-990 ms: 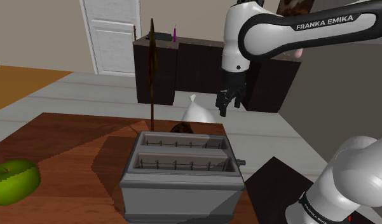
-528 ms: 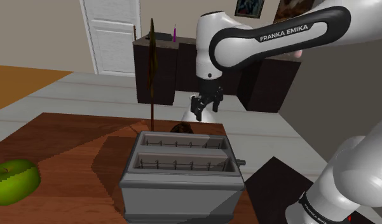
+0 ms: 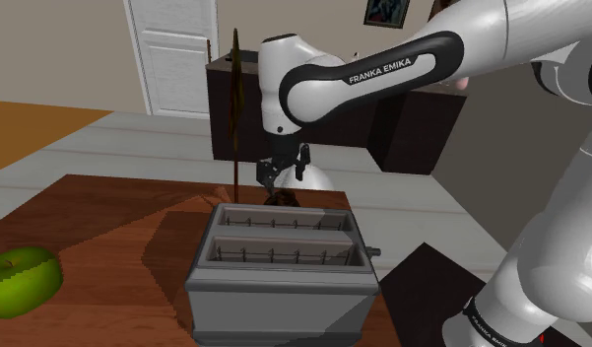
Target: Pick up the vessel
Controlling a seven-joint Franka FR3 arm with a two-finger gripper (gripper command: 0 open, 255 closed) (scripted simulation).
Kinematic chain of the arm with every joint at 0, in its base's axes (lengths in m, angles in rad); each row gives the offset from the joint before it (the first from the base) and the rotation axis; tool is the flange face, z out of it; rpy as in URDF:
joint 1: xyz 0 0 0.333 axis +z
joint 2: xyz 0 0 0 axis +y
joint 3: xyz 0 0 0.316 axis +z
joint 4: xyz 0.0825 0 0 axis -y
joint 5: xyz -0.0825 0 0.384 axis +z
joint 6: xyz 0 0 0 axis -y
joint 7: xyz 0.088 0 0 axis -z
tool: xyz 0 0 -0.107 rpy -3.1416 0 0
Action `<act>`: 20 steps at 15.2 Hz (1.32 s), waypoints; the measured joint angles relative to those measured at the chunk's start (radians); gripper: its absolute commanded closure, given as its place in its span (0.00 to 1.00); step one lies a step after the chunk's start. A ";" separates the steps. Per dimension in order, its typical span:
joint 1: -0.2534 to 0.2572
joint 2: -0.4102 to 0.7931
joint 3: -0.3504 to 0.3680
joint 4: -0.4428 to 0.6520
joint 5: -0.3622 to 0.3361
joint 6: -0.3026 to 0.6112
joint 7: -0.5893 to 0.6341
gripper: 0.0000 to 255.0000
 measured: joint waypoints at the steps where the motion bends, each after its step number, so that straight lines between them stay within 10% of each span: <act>1: 0.002 0.008 0.001 -0.003 -0.004 0.010 0.007 0.00; 7: 0.006 0.044 0.000 -0.044 -0.024 0.083 0.027 0.00; 8: 0.006 0.046 -0.001 -0.047 -0.025 0.088 0.028 1.00; 20: 0.005 0.043 0.000 -0.040 -0.023 0.078 0.026 1.00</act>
